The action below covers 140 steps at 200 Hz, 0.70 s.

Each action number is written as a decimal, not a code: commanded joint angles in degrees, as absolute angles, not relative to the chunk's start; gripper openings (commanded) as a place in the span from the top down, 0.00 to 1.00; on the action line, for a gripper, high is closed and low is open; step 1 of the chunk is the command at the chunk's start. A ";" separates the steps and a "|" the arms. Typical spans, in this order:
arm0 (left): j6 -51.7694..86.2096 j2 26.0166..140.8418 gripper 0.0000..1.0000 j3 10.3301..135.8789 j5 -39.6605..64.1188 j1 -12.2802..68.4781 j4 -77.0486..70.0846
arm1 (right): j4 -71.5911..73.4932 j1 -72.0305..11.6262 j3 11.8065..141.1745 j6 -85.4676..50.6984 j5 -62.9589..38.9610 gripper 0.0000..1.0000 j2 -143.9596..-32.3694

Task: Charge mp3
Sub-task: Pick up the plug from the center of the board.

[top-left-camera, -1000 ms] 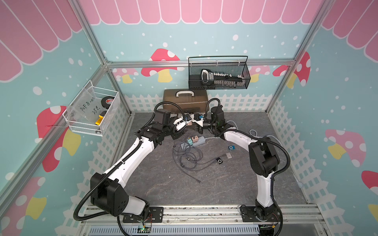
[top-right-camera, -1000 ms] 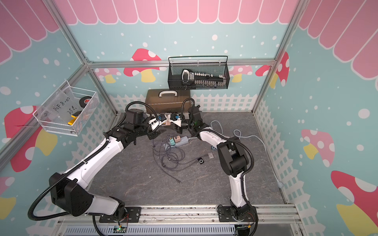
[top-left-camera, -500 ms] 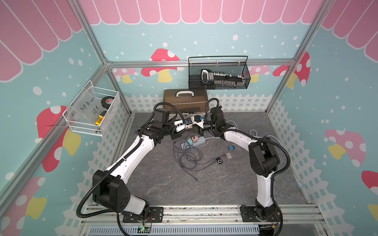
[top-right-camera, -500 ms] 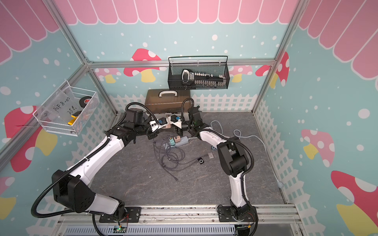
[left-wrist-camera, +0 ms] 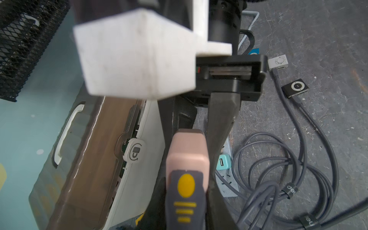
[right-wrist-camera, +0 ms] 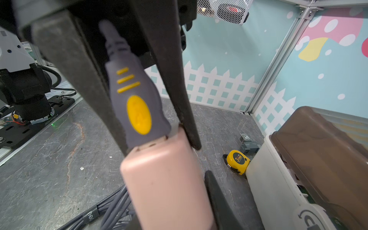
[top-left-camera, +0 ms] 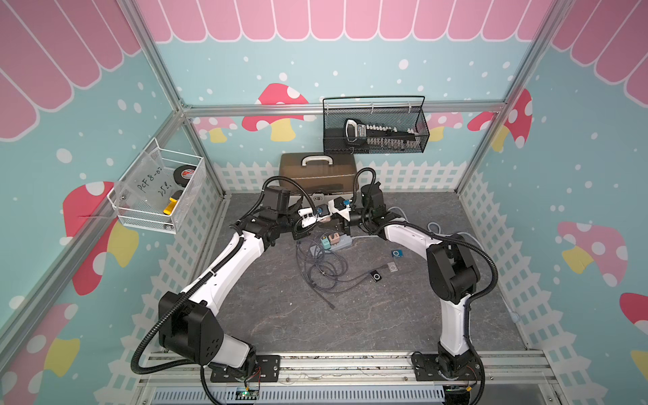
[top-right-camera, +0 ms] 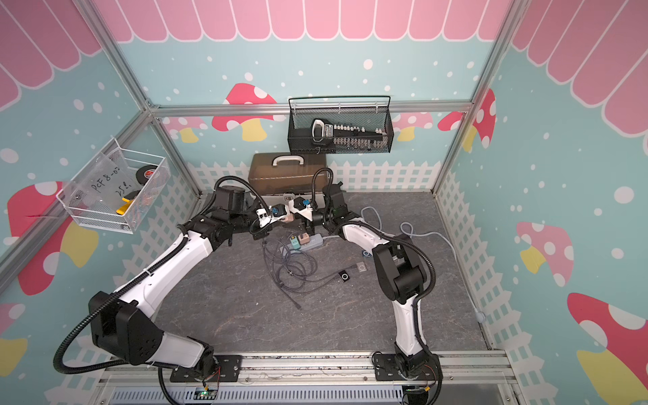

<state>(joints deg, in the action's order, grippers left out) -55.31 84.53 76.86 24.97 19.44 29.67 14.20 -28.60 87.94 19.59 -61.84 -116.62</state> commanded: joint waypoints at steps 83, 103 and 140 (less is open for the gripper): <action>-46.05 77.75 1.00 72.52 24.07 15.61 37.43 | 12.94 -27.84 80.09 29.41 -46.91 0.23 -107.20; -44.29 76.59 1.00 69.71 22.34 14.44 37.53 | 13.43 -28.22 75.60 31.70 -45.01 0.26 -104.26; -40.61 76.14 1.00 64.85 19.41 13.79 36.90 | 13.13 -29.58 65.87 34.28 -42.84 0.30 -97.71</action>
<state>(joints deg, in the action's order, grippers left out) -43.92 76.88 67.35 21.45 14.24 36.45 13.61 -28.29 70.41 30.96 -44.40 -101.32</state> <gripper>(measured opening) 0.227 0.720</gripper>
